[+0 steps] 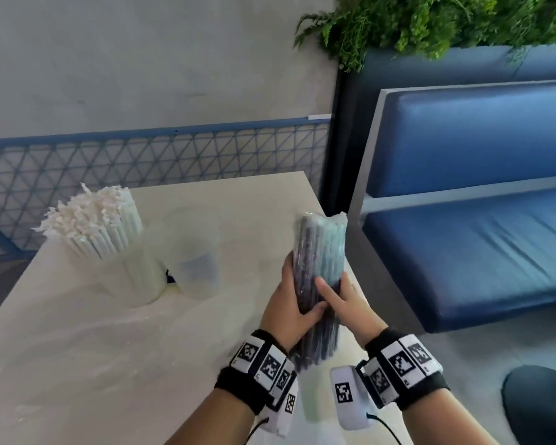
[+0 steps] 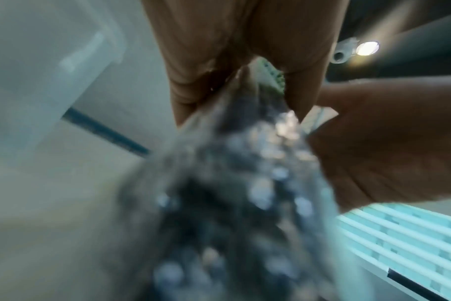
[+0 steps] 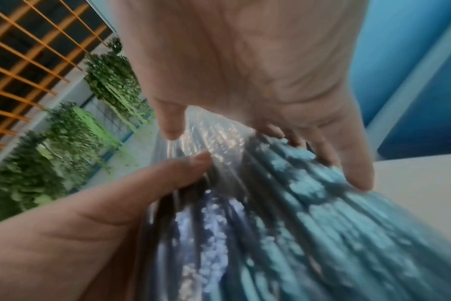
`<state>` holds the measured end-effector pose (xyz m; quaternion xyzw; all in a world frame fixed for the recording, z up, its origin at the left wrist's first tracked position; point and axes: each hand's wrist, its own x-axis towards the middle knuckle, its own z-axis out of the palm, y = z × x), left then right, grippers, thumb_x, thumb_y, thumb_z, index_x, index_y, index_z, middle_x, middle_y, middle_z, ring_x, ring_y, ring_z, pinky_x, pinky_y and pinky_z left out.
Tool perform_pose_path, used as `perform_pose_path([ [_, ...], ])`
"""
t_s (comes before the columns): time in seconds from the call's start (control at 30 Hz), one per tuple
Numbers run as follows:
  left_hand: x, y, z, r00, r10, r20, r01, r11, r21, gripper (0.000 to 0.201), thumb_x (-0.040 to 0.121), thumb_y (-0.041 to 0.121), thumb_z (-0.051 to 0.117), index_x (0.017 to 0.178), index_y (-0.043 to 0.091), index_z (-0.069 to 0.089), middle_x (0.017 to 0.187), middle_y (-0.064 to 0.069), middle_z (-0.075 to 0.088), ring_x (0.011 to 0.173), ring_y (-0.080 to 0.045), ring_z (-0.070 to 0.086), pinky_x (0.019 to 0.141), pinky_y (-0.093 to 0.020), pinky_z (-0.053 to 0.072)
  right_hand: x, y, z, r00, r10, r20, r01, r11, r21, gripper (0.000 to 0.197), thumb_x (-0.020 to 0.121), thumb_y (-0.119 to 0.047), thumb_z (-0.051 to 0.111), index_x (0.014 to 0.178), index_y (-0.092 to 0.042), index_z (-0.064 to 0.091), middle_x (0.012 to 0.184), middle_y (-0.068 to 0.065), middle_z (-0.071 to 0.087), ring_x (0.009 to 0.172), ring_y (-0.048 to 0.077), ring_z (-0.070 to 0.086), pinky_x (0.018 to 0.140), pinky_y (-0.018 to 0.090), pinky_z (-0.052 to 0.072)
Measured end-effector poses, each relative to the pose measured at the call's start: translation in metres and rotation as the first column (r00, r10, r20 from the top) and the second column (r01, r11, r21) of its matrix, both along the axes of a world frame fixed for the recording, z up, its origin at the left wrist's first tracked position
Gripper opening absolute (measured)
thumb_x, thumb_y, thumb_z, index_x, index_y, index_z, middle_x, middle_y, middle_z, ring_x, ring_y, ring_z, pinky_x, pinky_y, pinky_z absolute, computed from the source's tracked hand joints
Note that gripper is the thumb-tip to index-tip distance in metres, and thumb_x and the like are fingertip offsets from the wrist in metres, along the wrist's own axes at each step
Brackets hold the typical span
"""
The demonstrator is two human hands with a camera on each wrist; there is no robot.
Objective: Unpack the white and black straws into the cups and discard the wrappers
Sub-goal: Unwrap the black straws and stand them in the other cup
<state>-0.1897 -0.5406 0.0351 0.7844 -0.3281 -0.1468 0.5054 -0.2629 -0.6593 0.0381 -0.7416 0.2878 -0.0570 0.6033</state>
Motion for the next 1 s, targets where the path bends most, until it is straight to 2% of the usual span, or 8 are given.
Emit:
perform_pose_path([
  [0.07,0.000,0.007,0.005,0.991,-0.009,0.130,0.009,1.000,-0.001,0.099,0.077,0.028,0.067,0.144,0.040,-0.006,0.139,0.003,0.048,0.118,-0.016,0.053,0.098,-0.035,0.047,0.010,0.014,0.012,0.993,0.010,0.121,-0.024,0.993,0.113,0.088,0.061,-0.071,0.067,0.131,-0.025,0.038,0.126,0.001,0.057,0.116,0.016,0.056,0.091,0.037,0.052],
  [0.2,-0.004,0.027,0.009,0.927,-0.092,0.363,0.034,0.986,0.162,0.113,0.077,0.025,0.063,0.124,0.062,-0.032,0.154,-0.002,0.012,0.123,-0.022,0.023,0.110,-0.034,0.032,0.023,0.033,0.020,0.955,0.015,0.296,-0.089,0.967,0.238,0.084,0.062,-0.049,0.077,0.131,-0.022,0.039,0.123,0.001,0.062,0.111,0.013,0.062,0.092,0.037,0.053],
  [0.37,0.003,0.060,0.005,0.917,-0.121,0.380,0.021,0.967,0.255,0.103,0.075,0.062,0.050,0.118,0.056,-0.044,0.149,0.007,-0.025,0.131,-0.011,-0.007,0.113,-0.028,0.004,0.035,0.054,0.016,0.925,-0.011,0.380,-0.105,0.954,0.282,0.066,0.065,-0.041,0.075,0.123,-0.016,0.055,0.116,0.005,0.068,0.110,0.021,0.063,0.096,0.042,0.049],
  [0.53,0.034,0.085,0.010,0.989,0.040,0.143,-0.049,0.997,0.060,0.098,0.076,0.067,0.038,0.139,0.030,-0.027,0.157,0.001,-0.003,0.142,-0.010,0.001,0.118,-0.031,0.009,0.042,0.072,0.013,0.923,-0.004,0.385,-0.142,0.926,0.351,0.030,0.075,-0.015,0.068,0.105,-0.013,0.063,0.098,0.003,0.074,0.097,0.021,0.068,0.077,0.028,0.055],
  [0.63,0.056,0.110,0.026,0.995,-0.001,-0.104,-0.007,0.997,-0.080,0.092,0.083,0.052,0.054,0.148,0.025,-0.004,0.152,0.007,0.024,0.138,0.000,0.025,0.115,-0.023,0.024,0.044,0.082,0.010,0.933,0.046,0.357,-0.177,0.922,0.345,0.030,0.069,-0.014,0.060,0.099,-0.011,0.065,0.090,0.001,0.075,0.089,0.017,0.070,0.071,0.022,0.054],
  [0.73,0.074,0.137,0.036,0.986,0.005,-0.166,-0.006,1.000,-0.008,0.078,0.067,0.051,0.072,0.131,0.030,0.033,0.129,0.010,0.054,0.121,-0.006,0.052,0.105,-0.026,0.041,0.050,0.091,0.009,0.940,0.051,0.337,-0.195,0.890,0.411,0.024,0.072,-0.010,0.054,0.095,-0.009,0.062,0.082,0.001,0.074,0.076,0.013,0.070,0.065,0.023,0.053],
  [0.87,0.082,0.158,0.035,0.962,0.120,-0.247,-0.129,0.991,-0.020,0.082,0.046,0.048,0.082,0.117,0.031,0.046,0.116,0.008,0.063,0.108,-0.007,0.060,0.100,-0.035,0.047,0.058,0.105,0.011,0.938,0.088,0.334,-0.213,0.909,0.359,0.032,0.085,0.001,0.047,0.110,-0.017,0.057,0.100,0.006,0.069,0.090,0.017,0.066,0.081,0.037,0.055],
  [1.0,0.080,0.168,0.039,0.956,0.246,-0.157,-0.255,0.966,-0.039,0.074,0.057,0.028,0.087,0.118,0.022,0.046,0.107,0.013,0.063,0.093,0.012,0.060,0.082,-0.011,0.049,0.067,0.119,0.021,0.870,-0.151,0.469,0.121,0.988,0.093,0.027,0.085,-0.015,0.059,0.110,-0.023,0.053,0.113,-0.002,0.060,0.099,0.013,0.060,0.089,0.038,0.050],
])
